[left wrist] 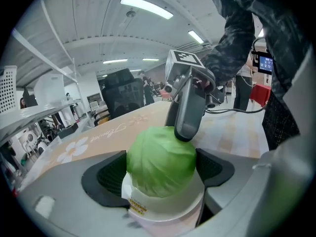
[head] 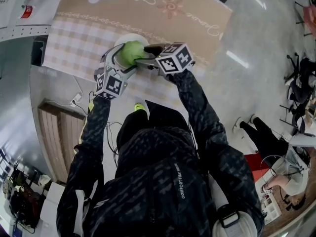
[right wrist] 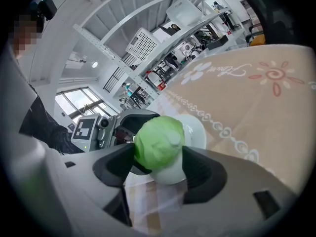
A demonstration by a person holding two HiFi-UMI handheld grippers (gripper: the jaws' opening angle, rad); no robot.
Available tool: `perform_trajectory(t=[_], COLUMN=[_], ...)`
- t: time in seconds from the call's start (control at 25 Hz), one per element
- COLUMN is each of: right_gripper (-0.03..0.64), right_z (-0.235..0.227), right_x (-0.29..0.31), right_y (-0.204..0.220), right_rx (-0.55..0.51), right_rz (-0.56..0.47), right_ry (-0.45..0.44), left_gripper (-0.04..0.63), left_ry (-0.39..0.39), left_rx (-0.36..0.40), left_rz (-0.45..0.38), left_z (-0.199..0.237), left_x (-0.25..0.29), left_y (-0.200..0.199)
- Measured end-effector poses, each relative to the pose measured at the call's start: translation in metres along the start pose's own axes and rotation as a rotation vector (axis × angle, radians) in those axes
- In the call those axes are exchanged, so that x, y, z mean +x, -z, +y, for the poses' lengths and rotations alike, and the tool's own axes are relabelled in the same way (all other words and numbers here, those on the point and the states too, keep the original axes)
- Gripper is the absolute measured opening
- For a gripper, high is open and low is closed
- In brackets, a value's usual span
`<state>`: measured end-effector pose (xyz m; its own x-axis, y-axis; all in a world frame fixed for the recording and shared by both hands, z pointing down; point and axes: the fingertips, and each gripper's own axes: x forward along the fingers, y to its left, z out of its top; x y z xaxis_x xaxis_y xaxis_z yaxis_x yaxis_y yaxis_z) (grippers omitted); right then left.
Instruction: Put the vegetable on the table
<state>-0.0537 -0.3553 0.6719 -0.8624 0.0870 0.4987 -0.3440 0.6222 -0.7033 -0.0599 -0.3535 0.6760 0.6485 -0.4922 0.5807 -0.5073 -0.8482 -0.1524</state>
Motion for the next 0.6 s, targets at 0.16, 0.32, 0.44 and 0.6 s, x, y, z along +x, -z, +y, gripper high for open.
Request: perform_trajectory(t=[0.16,0.32,0.44,0.6], right_gripper=[0.256,0.270,0.270,0.267], right_z=[0.0003,0.0011,0.0011,0.0016], right_x=[0.0006,0.0036,0.0038,0.0031], right_y=[0.0037,0.0053,0.0050,0.0049], right_rx=[-0.022,-0.022,-0.025,-0.040], right_rz=[0.015,0.012,0.008,0.010], right_ry=[0.013,0.011,0.013,0.020], left_gripper=[0.421,0.408,0.407,0.407], left_ry=[-0.032,-0.047,-0.050,-0.056], left_rx=[0.021,-0.005,-0.012,-0.019], left_rz=[0.005,-0.017,-0.023,-0.029], left_z=[0.0027,0.0079,0.0083,0.0087], left_x=[-0.0006,-0.0012,-0.0014,-0.0014], left_y=[-0.0008,-0.0037,-0.0036,-0.0037])
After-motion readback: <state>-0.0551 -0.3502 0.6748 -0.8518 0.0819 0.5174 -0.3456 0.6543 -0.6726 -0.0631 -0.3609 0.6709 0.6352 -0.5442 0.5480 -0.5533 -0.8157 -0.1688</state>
